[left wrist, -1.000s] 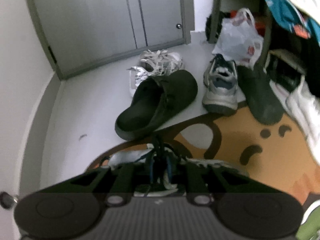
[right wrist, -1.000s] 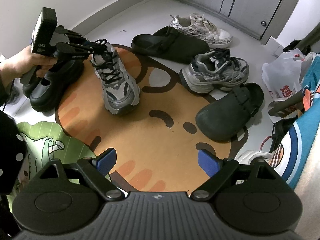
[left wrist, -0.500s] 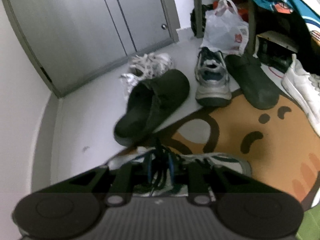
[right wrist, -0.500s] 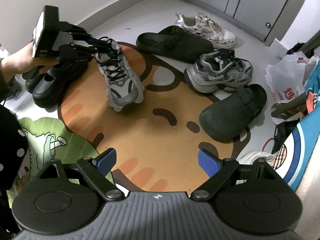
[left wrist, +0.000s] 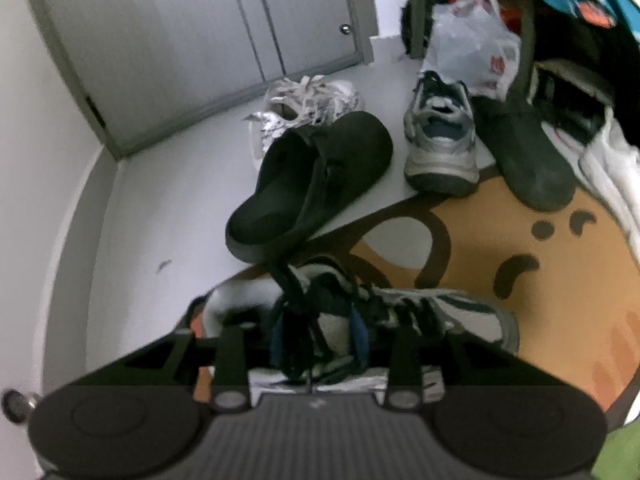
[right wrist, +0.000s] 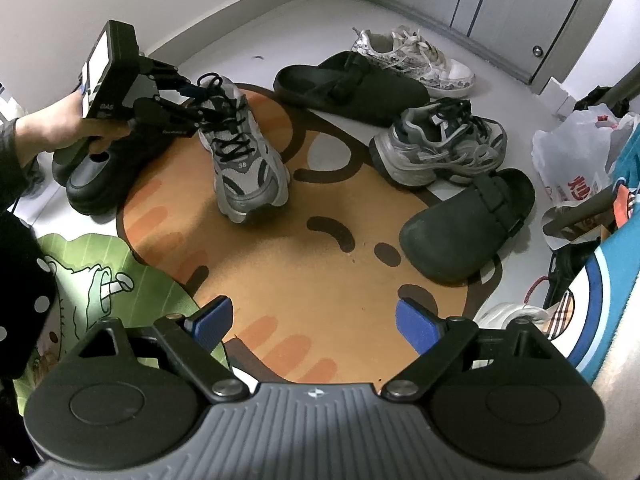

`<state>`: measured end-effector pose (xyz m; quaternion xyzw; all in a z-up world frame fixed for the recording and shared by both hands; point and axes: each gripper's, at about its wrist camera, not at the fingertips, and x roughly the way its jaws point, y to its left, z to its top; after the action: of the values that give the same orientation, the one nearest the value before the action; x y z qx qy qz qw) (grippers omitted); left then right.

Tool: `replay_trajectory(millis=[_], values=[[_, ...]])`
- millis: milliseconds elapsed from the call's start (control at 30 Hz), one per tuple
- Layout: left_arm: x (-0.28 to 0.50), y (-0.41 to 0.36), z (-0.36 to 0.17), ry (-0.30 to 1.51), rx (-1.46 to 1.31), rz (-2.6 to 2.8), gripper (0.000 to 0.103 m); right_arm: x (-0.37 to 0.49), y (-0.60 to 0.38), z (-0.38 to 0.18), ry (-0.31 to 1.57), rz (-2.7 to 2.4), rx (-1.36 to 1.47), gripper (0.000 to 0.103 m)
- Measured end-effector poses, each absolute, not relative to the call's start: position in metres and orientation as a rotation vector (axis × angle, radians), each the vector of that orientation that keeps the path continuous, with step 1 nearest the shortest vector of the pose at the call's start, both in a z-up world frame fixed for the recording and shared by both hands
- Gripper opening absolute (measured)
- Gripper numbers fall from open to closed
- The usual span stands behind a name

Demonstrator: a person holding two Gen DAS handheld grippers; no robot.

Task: Organize scattered shoes
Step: 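Carry the grey sneaker by its laces with the left tool toward the black clogs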

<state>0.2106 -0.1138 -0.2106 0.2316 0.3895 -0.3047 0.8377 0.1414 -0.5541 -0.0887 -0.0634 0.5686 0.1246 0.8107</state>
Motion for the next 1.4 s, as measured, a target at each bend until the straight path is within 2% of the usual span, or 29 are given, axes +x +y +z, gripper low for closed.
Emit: replay_trajectory(millis=[133,367,533,600,633,733,967,1033,1067,1167,1200,1233,1333,1367,1400], values=[[0.211,-0.109,-0.207,0.817,0.466,-0.671,0.028,0.141,-0.555,-0.09,1.219,0.266,-0.135,0.092],[0.197,-0.123,-0.204,0.76,0.603,-0.644,0.029,0.141,-0.555,-0.093,1.227,0.266,-0.134,0.092],[0.167,-0.143,-0.203,0.569,0.835,-0.571,0.029,0.142,-0.556,-0.096,1.234,0.247,-0.126,0.092],[0.159,-0.147,-0.204,0.553,0.875,-0.596,0.028,0.143,-0.557,-0.098,1.238,0.239,-0.121,0.092],[0.157,-0.147,-0.205,0.565,0.872,-0.612,0.023,0.143,-0.557,-0.098,1.239,0.237,-0.121,0.092],[0.152,-0.148,-0.211,0.594,0.855,-0.637,0.02,0.143,-0.556,-0.098,1.238,0.242,-0.125,0.092],[0.149,-0.14,-0.203,0.511,0.832,-0.6,0.02,0.142,-0.556,-0.095,1.229,0.248,-0.13,0.092],[0.151,-0.137,-0.196,0.49,0.818,-0.577,0.026,0.142,-0.556,-0.094,1.226,0.248,-0.13,0.092],[0.155,-0.136,-0.195,0.505,0.812,-0.565,0.031,0.143,-0.556,-0.094,1.226,0.248,-0.129,0.092],[0.167,-0.134,-0.199,0.571,0.772,-0.555,0.039,0.143,-0.556,-0.094,1.228,0.248,-0.13,0.092],[0.17,-0.133,-0.202,0.596,0.747,-0.557,0.043,0.143,-0.556,-0.094,1.228,0.248,-0.13,0.092],[0.173,-0.132,-0.205,0.615,0.724,-0.564,0.051,0.143,-0.556,-0.094,1.229,0.248,-0.13,0.092],[0.178,-0.13,-0.212,0.648,0.693,-0.563,0.049,0.143,-0.556,-0.095,1.231,0.248,-0.13,0.092],[0.179,-0.129,-0.213,0.655,0.685,-0.567,0.041,0.143,-0.556,-0.095,1.232,0.248,-0.131,0.092],[0.18,-0.128,-0.214,0.666,0.669,-0.576,0.038,0.143,-0.556,-0.095,1.232,0.247,-0.131,0.092]])
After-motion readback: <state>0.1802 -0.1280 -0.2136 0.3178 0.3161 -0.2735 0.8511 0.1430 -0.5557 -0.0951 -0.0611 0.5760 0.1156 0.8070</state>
